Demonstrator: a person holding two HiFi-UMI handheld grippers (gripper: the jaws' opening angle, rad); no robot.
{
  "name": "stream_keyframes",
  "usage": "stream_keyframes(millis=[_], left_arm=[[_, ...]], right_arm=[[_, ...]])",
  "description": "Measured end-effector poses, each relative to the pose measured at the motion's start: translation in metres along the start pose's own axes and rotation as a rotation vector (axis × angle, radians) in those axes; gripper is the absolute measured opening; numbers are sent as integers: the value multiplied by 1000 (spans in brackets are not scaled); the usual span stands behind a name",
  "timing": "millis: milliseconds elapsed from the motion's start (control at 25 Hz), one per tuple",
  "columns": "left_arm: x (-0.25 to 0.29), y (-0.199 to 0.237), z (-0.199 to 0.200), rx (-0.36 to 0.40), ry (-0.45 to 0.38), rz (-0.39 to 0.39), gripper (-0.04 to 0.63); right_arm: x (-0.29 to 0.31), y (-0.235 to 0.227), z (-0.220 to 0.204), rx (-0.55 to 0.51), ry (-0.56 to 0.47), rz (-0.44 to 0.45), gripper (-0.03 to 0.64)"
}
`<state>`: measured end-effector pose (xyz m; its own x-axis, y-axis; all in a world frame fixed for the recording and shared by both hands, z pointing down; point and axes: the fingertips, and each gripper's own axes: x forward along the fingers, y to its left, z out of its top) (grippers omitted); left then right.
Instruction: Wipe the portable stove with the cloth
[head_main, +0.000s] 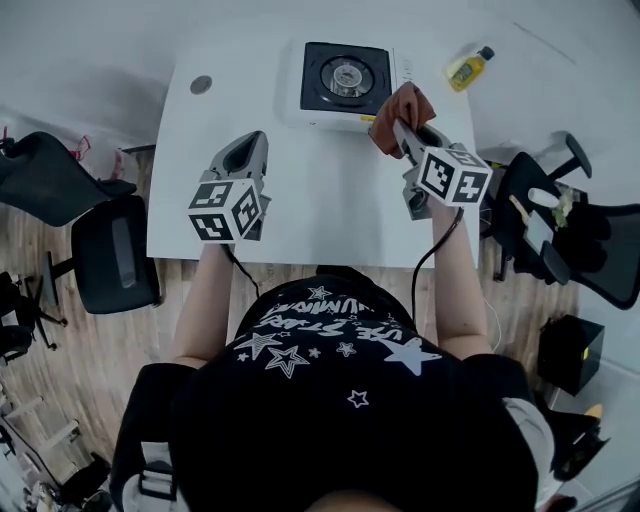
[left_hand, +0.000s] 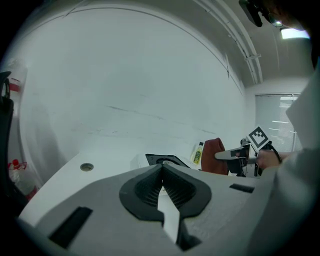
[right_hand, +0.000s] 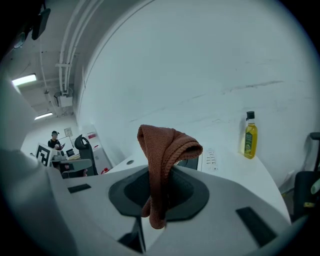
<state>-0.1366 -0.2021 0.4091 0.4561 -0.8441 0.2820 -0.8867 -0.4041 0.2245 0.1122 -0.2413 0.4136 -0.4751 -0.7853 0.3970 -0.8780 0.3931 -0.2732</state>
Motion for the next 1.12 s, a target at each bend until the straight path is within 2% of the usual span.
stream_keyframes(millis=[360,640,840,1120], left_arm=[[51,7,33,26,-19,35,8],[87,25,50,42,-14,81,8],[111,43,52,23,4,112,8],[138,62,49,12,41,130,8]], right_arm=[[66,0,45,-66,58,129,60],[122,10,61,-39,138,250,60],[163,12,63,-40,203,288,60],[217,23,73,-27,220,328,60]])
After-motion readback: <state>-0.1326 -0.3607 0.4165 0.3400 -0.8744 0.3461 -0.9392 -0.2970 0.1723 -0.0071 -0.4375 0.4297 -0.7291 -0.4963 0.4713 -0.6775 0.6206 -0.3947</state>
